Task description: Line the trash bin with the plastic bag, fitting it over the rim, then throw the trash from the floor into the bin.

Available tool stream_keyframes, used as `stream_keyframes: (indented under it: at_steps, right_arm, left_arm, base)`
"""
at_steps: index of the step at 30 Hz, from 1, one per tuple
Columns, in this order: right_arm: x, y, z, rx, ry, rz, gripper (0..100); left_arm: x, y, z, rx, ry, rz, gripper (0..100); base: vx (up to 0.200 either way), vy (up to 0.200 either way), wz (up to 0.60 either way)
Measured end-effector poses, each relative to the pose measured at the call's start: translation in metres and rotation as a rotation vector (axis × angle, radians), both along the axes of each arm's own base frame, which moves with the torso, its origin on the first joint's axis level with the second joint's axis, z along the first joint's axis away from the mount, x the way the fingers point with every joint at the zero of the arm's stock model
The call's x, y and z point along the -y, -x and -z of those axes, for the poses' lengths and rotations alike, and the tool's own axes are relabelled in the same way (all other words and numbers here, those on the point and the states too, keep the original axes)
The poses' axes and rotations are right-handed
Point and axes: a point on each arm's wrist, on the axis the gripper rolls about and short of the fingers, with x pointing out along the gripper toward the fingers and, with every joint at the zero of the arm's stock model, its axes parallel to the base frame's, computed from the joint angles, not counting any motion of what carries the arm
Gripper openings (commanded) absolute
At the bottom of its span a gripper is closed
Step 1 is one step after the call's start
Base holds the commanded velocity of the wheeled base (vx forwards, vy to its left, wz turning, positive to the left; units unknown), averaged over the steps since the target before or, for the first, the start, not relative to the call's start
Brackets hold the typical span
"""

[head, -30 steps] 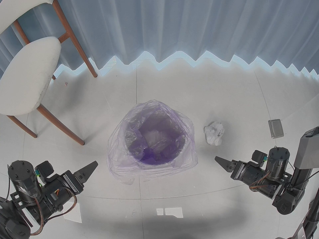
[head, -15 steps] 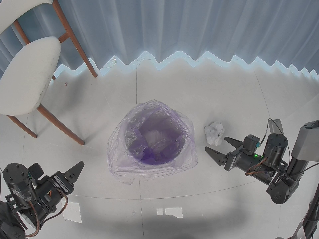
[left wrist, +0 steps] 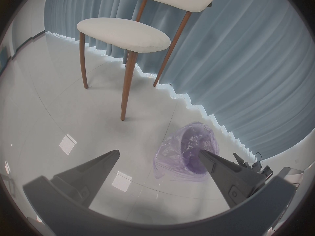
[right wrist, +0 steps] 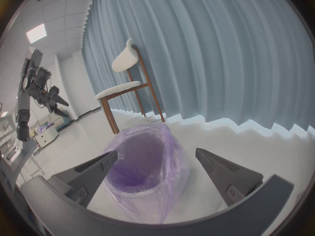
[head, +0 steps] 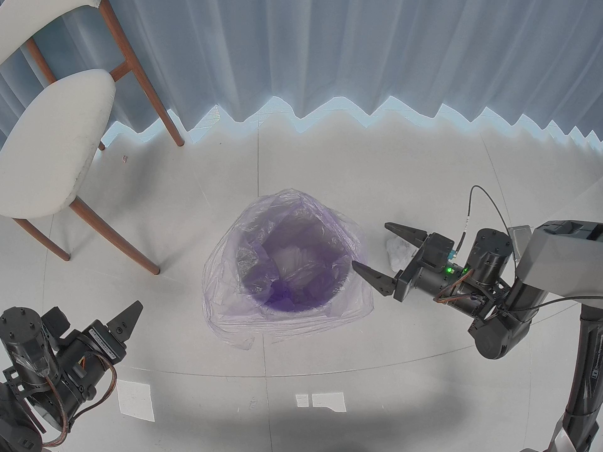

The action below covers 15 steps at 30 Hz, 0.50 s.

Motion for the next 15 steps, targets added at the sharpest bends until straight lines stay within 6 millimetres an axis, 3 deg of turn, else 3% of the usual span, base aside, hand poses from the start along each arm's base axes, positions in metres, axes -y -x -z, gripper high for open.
stream_keyframes:
  at_steps: [15]
  right_arm:
    - [-0.026,-0.056,0.024,0.105,0.033,-0.058,100]
  left_arm:
    - [0.000,-0.001,0.004,-0.032,-0.013,-0.003,100]
  base:
    - [0.000,0.000,0.00]
